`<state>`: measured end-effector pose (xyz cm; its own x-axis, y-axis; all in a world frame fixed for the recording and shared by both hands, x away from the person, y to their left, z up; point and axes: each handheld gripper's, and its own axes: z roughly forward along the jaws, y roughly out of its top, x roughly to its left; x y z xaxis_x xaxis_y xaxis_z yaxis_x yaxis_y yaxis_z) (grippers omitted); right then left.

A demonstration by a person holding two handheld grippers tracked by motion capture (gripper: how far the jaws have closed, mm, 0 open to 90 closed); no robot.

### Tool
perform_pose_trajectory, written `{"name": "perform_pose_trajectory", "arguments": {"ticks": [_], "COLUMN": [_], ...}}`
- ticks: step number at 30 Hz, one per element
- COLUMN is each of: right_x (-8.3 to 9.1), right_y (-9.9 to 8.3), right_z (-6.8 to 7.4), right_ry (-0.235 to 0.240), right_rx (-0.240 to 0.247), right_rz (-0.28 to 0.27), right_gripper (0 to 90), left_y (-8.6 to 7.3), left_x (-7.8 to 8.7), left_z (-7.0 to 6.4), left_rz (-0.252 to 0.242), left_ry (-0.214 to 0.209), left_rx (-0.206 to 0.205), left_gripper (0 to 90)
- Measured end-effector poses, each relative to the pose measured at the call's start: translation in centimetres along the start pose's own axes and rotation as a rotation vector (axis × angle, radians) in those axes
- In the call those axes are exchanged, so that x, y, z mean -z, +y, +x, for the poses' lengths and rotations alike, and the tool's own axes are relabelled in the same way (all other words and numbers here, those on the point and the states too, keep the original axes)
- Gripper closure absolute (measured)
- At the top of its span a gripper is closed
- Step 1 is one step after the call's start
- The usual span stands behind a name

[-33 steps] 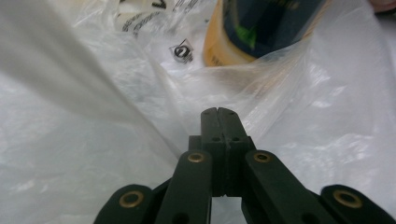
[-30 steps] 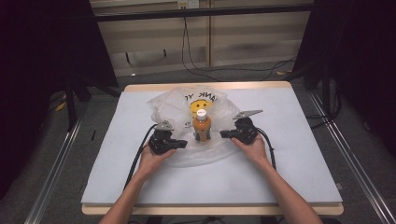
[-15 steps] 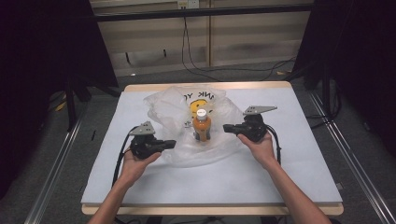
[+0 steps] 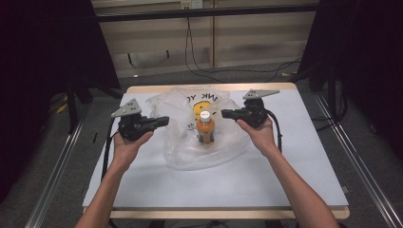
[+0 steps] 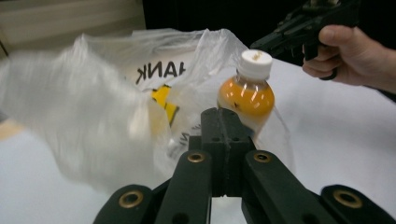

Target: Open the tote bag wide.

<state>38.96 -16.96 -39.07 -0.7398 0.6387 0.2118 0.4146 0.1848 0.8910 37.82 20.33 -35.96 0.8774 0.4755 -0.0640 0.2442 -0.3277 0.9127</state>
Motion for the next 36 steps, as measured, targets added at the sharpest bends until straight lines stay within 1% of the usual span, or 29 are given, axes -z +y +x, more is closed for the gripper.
{"name": "perform_pose_trajectory", "arguments": {"ticks": [1, 2, 4, 5, 6, 7, 8, 10, 11, 12, 13, 16, 17, 18, 20, 21, 22, 23, 24, 26, 27, 28, 29, 30, 32, 33, 34, 35, 36], "right_x": [-0.5, -0.5, -1.1, -1.4, -1.7, -2.1, -2.5, -3.5, -4.0, -4.6, -5.2, -6.8, -7.3, -7.8, -8.8, -9.5, -9.5, -9.8, -9.9, -9.9, -9.9, -10.0, -10.0, -9.9, -9.8, -9.7, -9.6, -9.4, -9.4], "right_y": [1.2, 1.2, 2.3, 2.8, 3.3, 3.8, 4.1, 4.6, 4.6, 4.6, 4.5, 3.7, 3.4, 3.0, 1.9, 0.6, 0.6, 0.0, -0.5, -1.4, -1.7, -2.3, -2.3, -2.8, -3.1, -3.3, -3.5, -4.1, -4.1], "right_z": [0.0, 0.0, -0.1, -0.3, -0.5, -0.8, -1.1, -1.7, -2.0, -2.2, -2.4, -2.8, -3.0, -3.1, -3.5, -3.6, -3.6, -3.6, -3.6, -3.6, -3.5, -3.2, -3.2, -2.9, -2.8, -2.7, -2.6, -2.6, -2.6], "right_ry": [0.005, 0.005, 0.007, 0.002, 0.004, 0.003, 0.003, -0.001, -0.002, -0.013, -0.021, -0.031, -0.022, -0.018, -0.006, 0.001, 0.001, 0.002, 0.01, 0.019, 0.022, 0.034, 0.034, 0.041, 0.04, 0.031, 0.03, 0.018, 0.018], "right_rx": [0.018, 0.018, 0.038, 0.045, 0.047, 0.054, 0.055, 0.049, 0.043, 0.047, 0.052, 0.052, 0.045, 0.04, 0.039, 0.036, 0.036, 0.035, 0.04, 0.03, 0.033, 0.049, 0.049, 0.069, 0.075, 0.077, 0.076, 0.09, 0.09], "right_rz": [0.002, 0.002, 0.012, 0.015, 0.019, 0.027, 0.032, 0.038, 0.05, 0.07, 0.094, 0.153, 0.171, 0.191, 0.249, 0.302, 0.302, 0.324, 0.339, 0.357, 0.367, 0.395, 0.395, 0.432, 0.447, 0.467, 0.493, 0.535, 0.535], "right_gripper": [90.0, 90.0, 90.0, 90.0, 90.0, 90.0, 90.0, 90.0, 90.0, 90.0, 90.0, 90.0, 90.0, 90.0, 90.0, 90.0, 90.0, 90.0, 90.0, 90.0, 90.0, 90.0, 90.0, 90.0, 90.0, 90.0, 90.0, 90.0, 90.0], "left_y": [0.7, 1.4, 2.4, 2.7, 2.8, 2.9, 2.7, 2.2, 1.9, 1.5, 1.2, 0.3, 0.0, -0.3, -0.8, -1.0, -1.4, -1.7, -1.9, -2.6, -2.7, -3.0, -3.2, -3.5, -3.8, -4.0, -4.0, -4.2, -4.3], "left_x": [-0.5, -1.0, -2.1, -2.8, -3.6, -4.4, -5.3, -7.1, -7.9, -8.7, -9.5, -11.2, -11.6, -12.0, -12.6, -12.8, -13.1, -13.2, -13.2, -13.4, -13.4, -13.4, -13.5, -13.5, -13.7, -13.8, -13.7, -13.8, -13.7], "left_z": [0.1, 0.2, 0.5, 0.6, 0.8, 1.0, 1.1, 1.3, 1.5, 1.5, 1.4, 1.5, 1.6, 1.5, 1.6, 1.6, 1.5, 1.4, 1.5, 1.4, 1.6, 1.5, 1.4, 1.2, 1.1, 1.0, 1.1, 1.0, 1.1], "left_rz": [0.023, 0.04, 0.084, 0.107, 0.133, 0.162, 0.181, 0.228, 0.254, 0.286, 0.312, 0.371, 0.402, 0.409, 0.446, 0.454, 0.443, 0.457, 0.487, 0.491, 0.512, 0.504, 0.496, 0.497, 0.557, 0.575, 0.605, 0.601, 0.608], "left_ry": [0.012, 0.025, 0.026, 0.032, 0.026, 0.019, 0.01, 0.011, -0.002, -0.002, 0.001, -0.015, -0.024, -0.023, -0.036, -0.037, -0.04, -0.042, -0.044, -0.04, -0.044, -0.037, -0.031, -0.026, -0.019, -0.017, -0.025, -0.009, -0.005], "left_rx": [-0.029, -0.044, -0.063, -0.075, -0.084, -0.091, -0.083, -0.078, -0.077, -0.093, -0.095, -0.097, -0.117, -0.099, -0.103, -0.1, -0.075, -0.079, -0.098, -0.075, -0.098, -0.078, -0.063, -0.054, -0.106, -0.119, -0.144, -0.128, -0.125], "left_gripper": [90.0, 90.0, 90.0, 90.0, 90.0, 90.0, 90.0, 90.0, 90.0, 90.0, 90.0, 90.0, 90.0, 90.0, 90.0, 90.0, 90.0, 90.0, 90.0, 90.0, 90.0, 90.0, 90.0, 90.0, 90.0, 90.0, 90.0, 90.0, 90.0]}}
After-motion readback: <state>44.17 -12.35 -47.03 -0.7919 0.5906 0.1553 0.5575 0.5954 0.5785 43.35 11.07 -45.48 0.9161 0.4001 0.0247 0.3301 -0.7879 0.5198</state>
